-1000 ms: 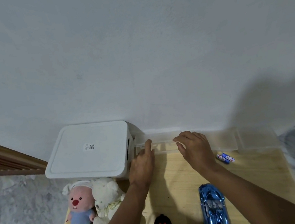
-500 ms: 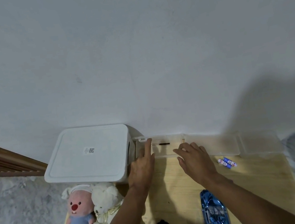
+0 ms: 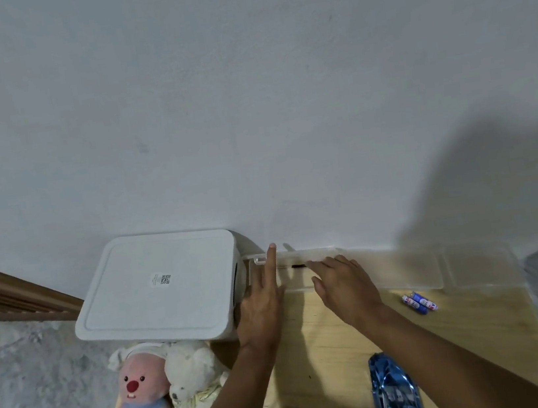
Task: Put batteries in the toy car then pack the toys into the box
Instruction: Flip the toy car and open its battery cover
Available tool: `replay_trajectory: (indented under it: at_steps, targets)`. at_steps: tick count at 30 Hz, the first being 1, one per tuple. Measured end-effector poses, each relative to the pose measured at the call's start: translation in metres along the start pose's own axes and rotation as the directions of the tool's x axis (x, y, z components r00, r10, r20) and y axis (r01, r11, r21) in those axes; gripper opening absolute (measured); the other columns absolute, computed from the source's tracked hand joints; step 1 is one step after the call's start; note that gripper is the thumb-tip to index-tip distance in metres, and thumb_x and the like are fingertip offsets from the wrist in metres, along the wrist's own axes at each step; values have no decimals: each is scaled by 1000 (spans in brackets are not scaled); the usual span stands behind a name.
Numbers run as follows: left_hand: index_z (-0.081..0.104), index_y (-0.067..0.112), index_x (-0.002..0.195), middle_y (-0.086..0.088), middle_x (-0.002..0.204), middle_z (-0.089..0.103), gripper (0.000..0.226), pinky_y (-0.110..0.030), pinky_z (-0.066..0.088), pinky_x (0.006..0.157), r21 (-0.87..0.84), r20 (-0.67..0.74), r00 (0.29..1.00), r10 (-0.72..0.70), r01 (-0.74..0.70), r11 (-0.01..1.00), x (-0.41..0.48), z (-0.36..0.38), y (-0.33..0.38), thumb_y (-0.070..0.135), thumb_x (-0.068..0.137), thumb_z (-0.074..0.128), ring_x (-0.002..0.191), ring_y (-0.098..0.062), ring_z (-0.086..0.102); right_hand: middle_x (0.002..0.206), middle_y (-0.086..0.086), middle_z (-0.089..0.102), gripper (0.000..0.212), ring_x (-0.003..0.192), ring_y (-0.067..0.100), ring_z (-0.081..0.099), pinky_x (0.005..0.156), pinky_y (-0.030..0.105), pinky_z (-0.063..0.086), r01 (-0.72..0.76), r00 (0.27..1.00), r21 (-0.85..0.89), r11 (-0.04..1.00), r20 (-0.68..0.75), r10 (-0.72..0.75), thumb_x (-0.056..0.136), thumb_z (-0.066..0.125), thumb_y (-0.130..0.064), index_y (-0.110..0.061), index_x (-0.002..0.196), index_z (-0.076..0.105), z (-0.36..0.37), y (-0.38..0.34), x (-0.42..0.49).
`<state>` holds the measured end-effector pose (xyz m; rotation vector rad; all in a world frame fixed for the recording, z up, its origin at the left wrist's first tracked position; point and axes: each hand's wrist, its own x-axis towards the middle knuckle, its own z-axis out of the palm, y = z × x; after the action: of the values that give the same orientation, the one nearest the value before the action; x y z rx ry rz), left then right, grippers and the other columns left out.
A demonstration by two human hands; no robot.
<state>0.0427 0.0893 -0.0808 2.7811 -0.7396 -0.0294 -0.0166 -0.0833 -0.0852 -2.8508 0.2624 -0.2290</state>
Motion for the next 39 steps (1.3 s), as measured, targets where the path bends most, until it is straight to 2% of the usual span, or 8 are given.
replay_trajectory:
  at_steps: [4, 8, 15, 18, 26, 33, 36, 39]
  targets:
    - [-27, 46, 153, -4, 168, 17, 88, -38, 62, 75, -81, 2, 1000, -24, 24, 996, 3, 1, 0, 35, 106, 47, 118, -28, 65, 126, 1, 67, 48, 115, 23, 61, 94, 37, 53, -79, 995, 112, 991, 62, 72, 98, 57, -23, -22, 146, 51, -3, -8, 6]
    - [-23, 45, 156, -5, 170, 12, 77, -43, 62, 79, -123, -1, 1000, -8, 8, 992, 2, 3, -2, 38, 108, 36, 122, -32, 63, 135, 0, 61, 48, 125, 24, 55, 100, 36, 50, -79, 991, 127, 989, 119, 64, 102, 50, -23, -24, 150, 45, -3, -9, 8]
    - [-30, 45, 153, -8, 166, 22, 89, -41, 61, 80, -102, 2, 1000, 19, -18, 995, 6, 6, -4, 28, 107, 45, 117, -29, 64, 114, -4, 70, 35, 101, 24, 66, 74, 37, 57, -86, 971, 23, 996, 228, 78, 94, 54, -9, -24, 124, 64, 4, -19, 28]
    - [-30, 46, 151, -7, 167, 22, 89, -43, 61, 82, -102, -7, 999, 32, -32, 994, 5, 7, -5, 30, 108, 45, 120, -30, 63, 104, 0, 73, 27, 94, 26, 69, 70, 34, 52, -123, 959, -9, 992, 256, 121, 93, 55, -8, -22, 111, 68, 9, -22, 34]
    - [-26, 45, 154, -7, 155, 40, 94, -45, 61, 69, -72, -34, 999, 35, -37, 997, 3, 8, -5, 31, 106, 54, 98, -31, 70, 95, 8, 74, 13, 91, 30, 70, 68, 32, 45, -216, 923, -66, 974, 311, 225, 95, 56, -10, -13, 99, 68, 16, -25, 45]
    - [-25, 45, 155, -5, 160, 32, 86, -47, 58, 82, -74, 11, 1000, -3, 3, 997, 5, 3, -3, 30, 108, 46, 113, -33, 65, 91, 6, 73, 14, 88, 29, 69, 69, 32, 52, -266, 925, 20, 964, 288, 249, 94, 56, -13, -14, 92, 69, 10, -26, 45]
    - [-21, 40, 158, -7, 163, 30, 89, -41, 61, 77, -33, -2, 1000, -5, 5, 999, 5, 4, -2, 28, 106, 49, 112, -30, 67, 91, -2, 69, 9, 88, 23, 64, 71, 37, 56, -231, 965, 141, 963, 162, 208, 93, 59, -22, -19, 94, 67, 3, -23, 22]
    - [-16, 36, 161, -9, 160, 36, 89, -39, 62, 74, -2, 18, 1000, 4, -4, 1000, 4, 3, -1, 27, 105, 52, 104, -29, 69, 77, -7, 69, 3, 75, 20, 62, 66, 34, 52, -112, 993, 171, 979, -17, 116, 89, 66, -22, -22, 90, 63, -3, -18, -10]
